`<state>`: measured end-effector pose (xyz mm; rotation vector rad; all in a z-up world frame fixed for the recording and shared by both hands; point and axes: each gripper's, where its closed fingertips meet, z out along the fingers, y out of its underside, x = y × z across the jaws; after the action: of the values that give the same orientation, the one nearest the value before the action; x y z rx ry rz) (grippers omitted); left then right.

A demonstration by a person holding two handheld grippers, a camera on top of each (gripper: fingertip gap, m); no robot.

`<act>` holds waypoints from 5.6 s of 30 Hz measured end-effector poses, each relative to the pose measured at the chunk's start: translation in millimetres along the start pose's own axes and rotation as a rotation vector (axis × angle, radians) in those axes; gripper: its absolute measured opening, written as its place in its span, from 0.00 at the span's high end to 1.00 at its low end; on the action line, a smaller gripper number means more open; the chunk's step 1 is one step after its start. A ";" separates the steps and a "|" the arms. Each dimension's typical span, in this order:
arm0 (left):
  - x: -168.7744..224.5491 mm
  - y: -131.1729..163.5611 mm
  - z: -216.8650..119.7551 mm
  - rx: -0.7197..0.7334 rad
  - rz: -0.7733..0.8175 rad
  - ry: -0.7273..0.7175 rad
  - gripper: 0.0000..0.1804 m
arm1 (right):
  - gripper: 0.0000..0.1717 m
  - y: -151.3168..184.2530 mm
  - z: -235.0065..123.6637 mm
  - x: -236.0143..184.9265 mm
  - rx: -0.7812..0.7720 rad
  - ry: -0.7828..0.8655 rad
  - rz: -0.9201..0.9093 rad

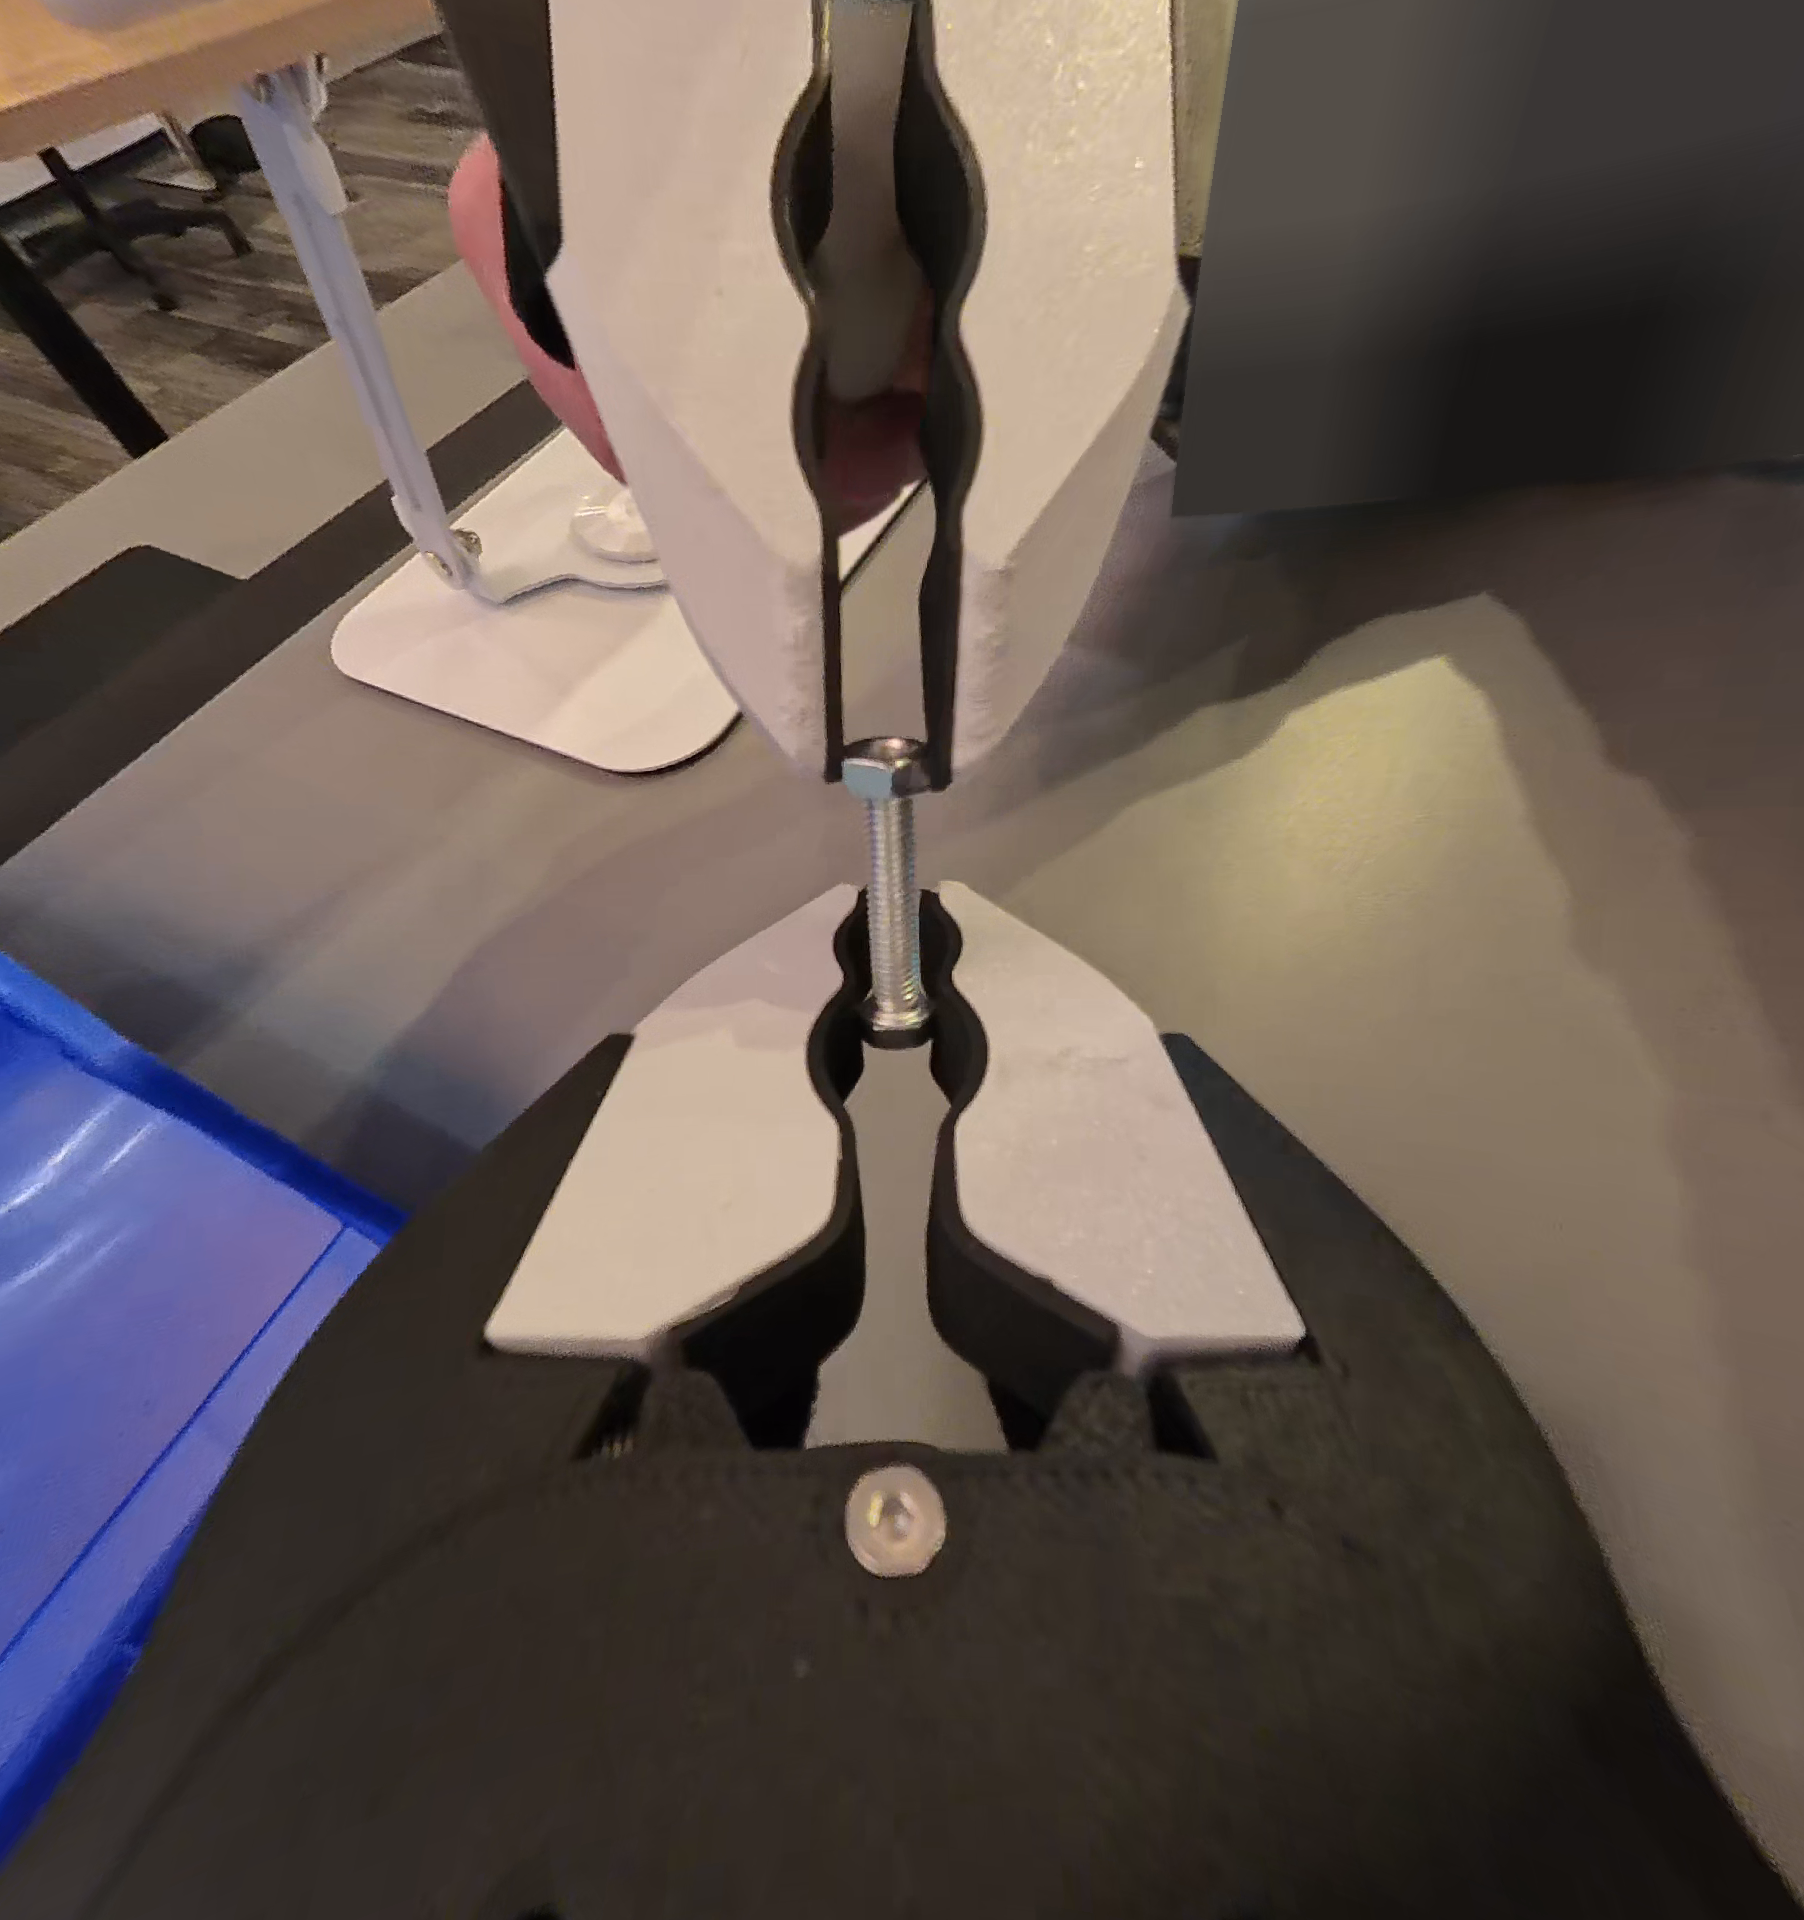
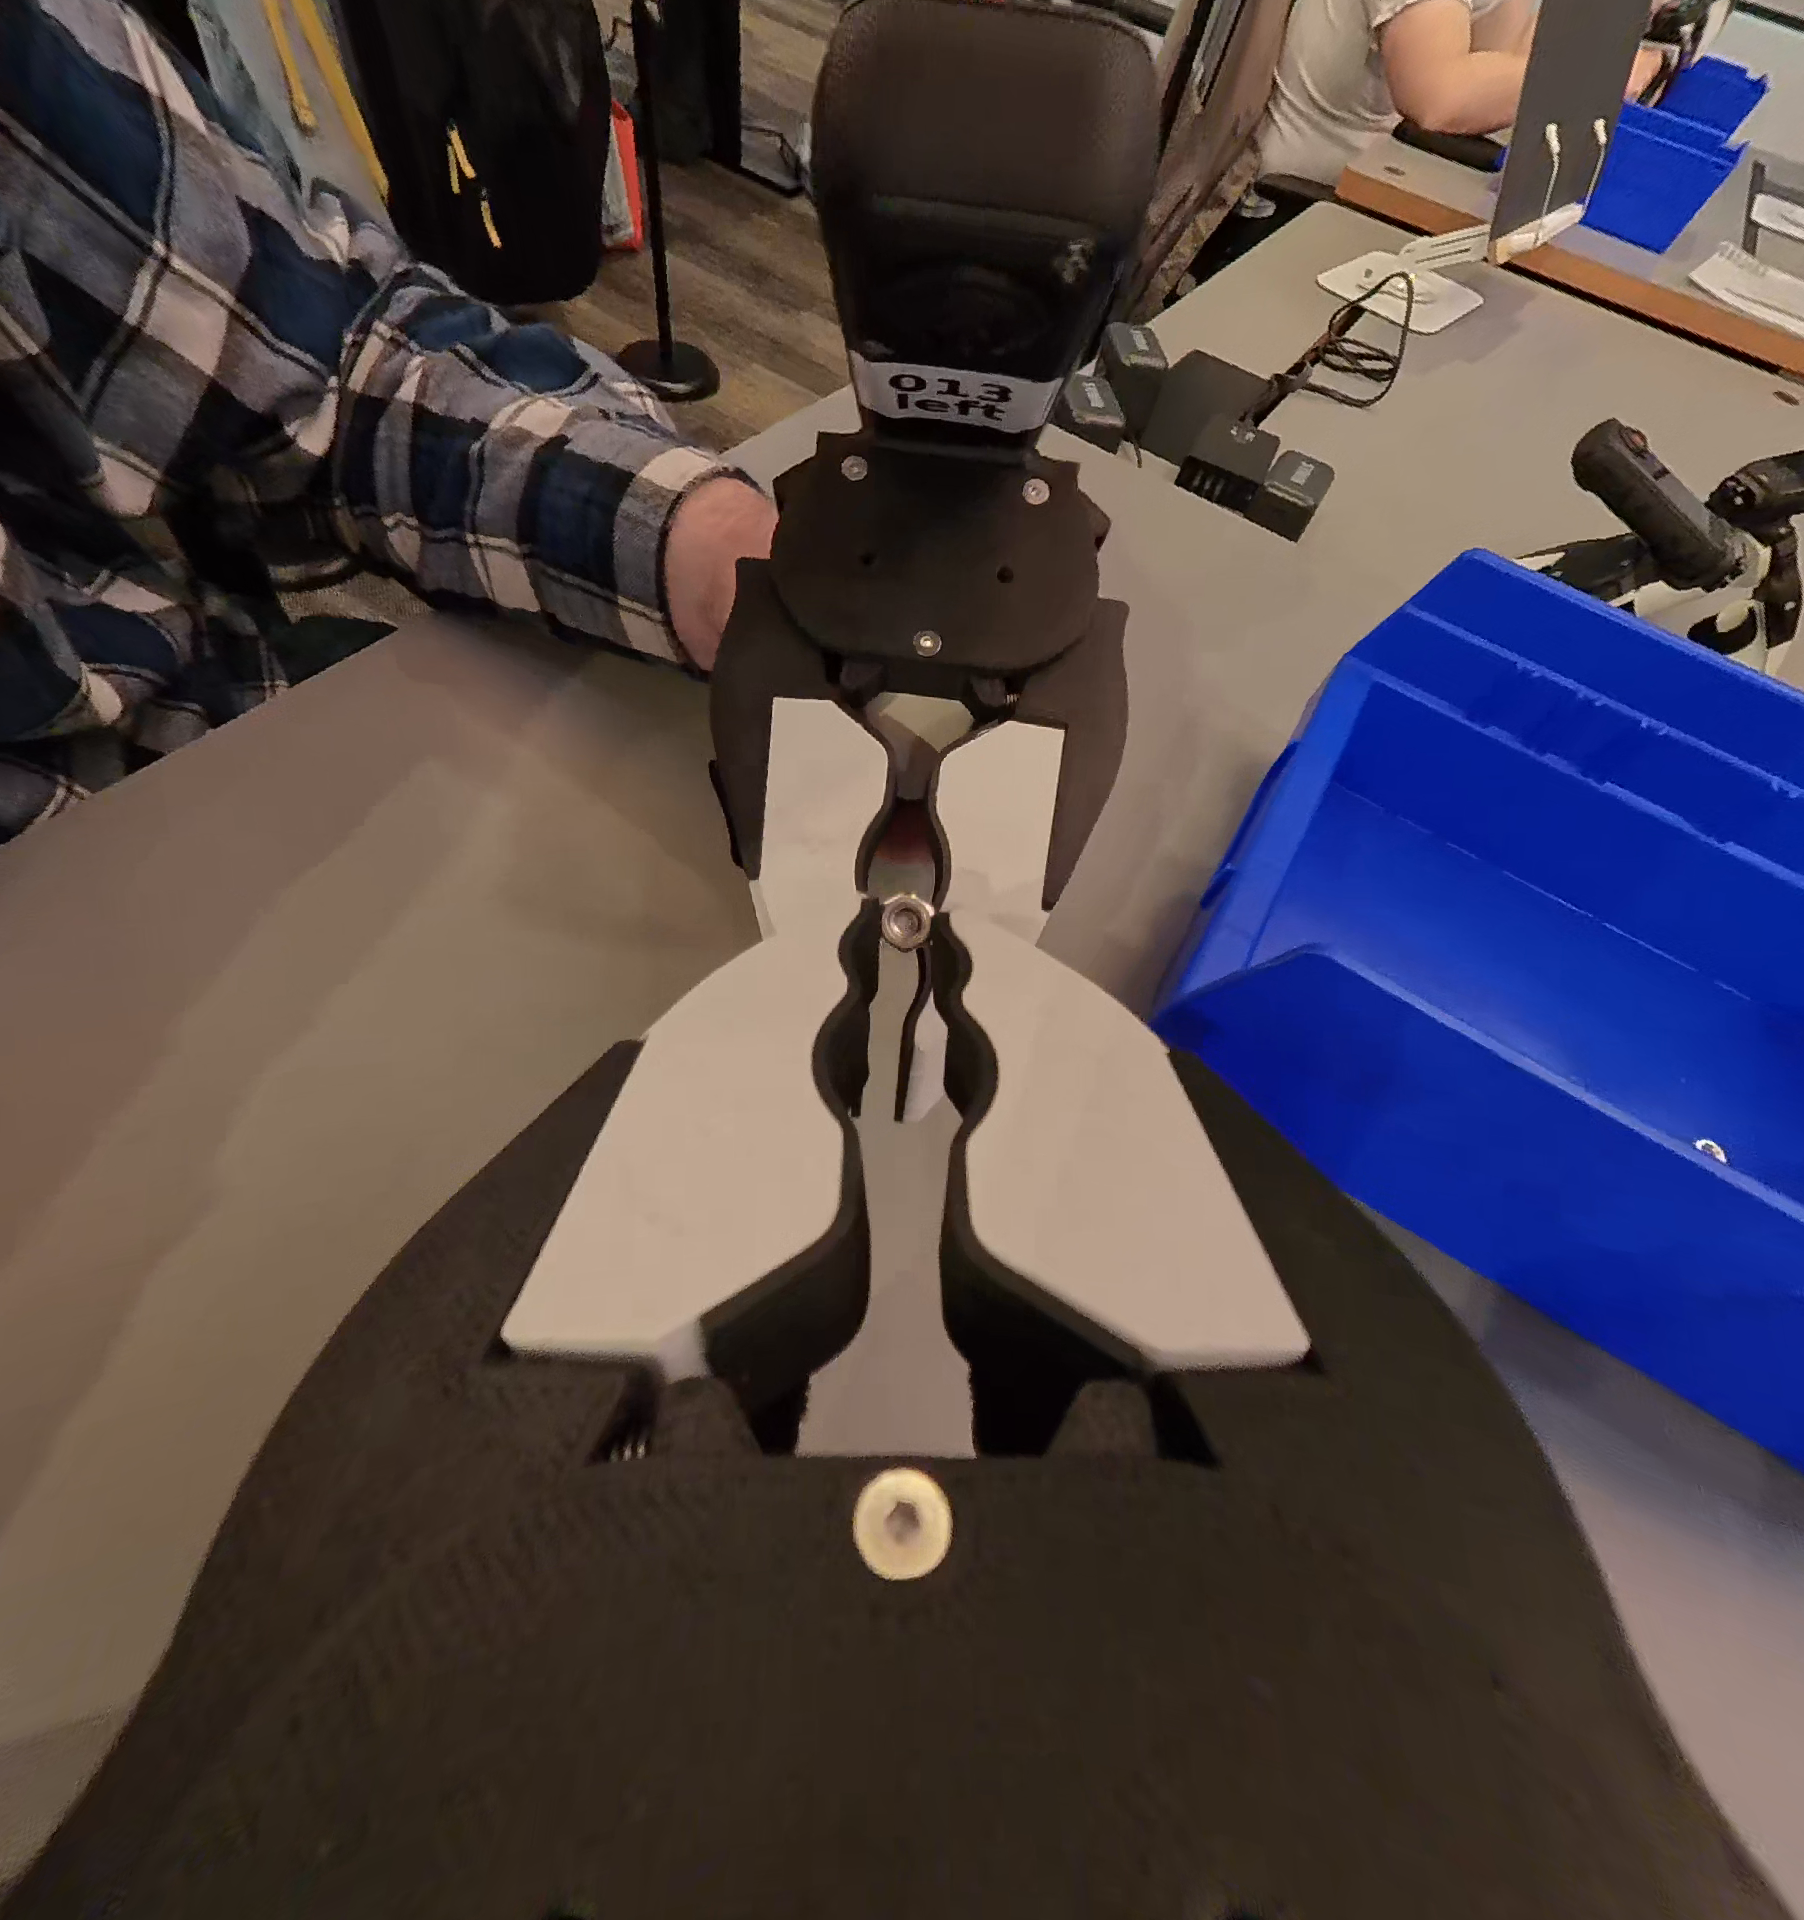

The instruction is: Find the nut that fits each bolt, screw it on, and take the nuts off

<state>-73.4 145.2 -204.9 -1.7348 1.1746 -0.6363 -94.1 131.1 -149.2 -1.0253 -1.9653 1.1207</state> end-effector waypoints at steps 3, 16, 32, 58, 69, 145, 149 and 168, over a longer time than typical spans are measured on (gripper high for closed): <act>-6.8 1.6 -1.0 -0.011 0.012 -0.050 0.96 | 0.94 1.1 0.8 3.9 0.011 0.015 0.025; -36.4 13.0 -6.1 -0.106 0.087 -0.282 0.96 | 0.94 6.2 7.7 21.8 0.044 0.105 0.148; -62.9 23.4 -16.9 -0.213 0.169 -0.489 0.96 | 0.94 11.4 14.8 40.6 0.152 0.189 0.449; -60.8 15.6 -16.5 -0.157 0.135 -0.462 0.96 | 0.84 10.9 13.4 43.1 0.139 0.216 0.386; -54.6 6.1 -15.0 -0.056 0.039 -0.387 0.96 | 0.69 -5.8 16.1 33.1 0.268 0.151 0.320; -51.9 -3.8 -18.0 0.081 -0.121 -0.270 0.96 | 0.62 -19.7 8.6 28.9 0.358 0.141 0.243; -47.7 -3.2 -11.7 0.067 -0.111 -0.257 0.96 | 0.58 -20.4 16.4 25.0 0.346 0.128 0.241; -51.4 -11.2 -17.3 0.134 -0.170 -0.253 0.96 | 0.58 -28.0 20.0 21.1 0.382 0.132 0.205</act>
<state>-103.5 186.4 -183.5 -1.7536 0.7990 -0.5629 -129.4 132.3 -129.6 -1.0739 -1.4913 1.4342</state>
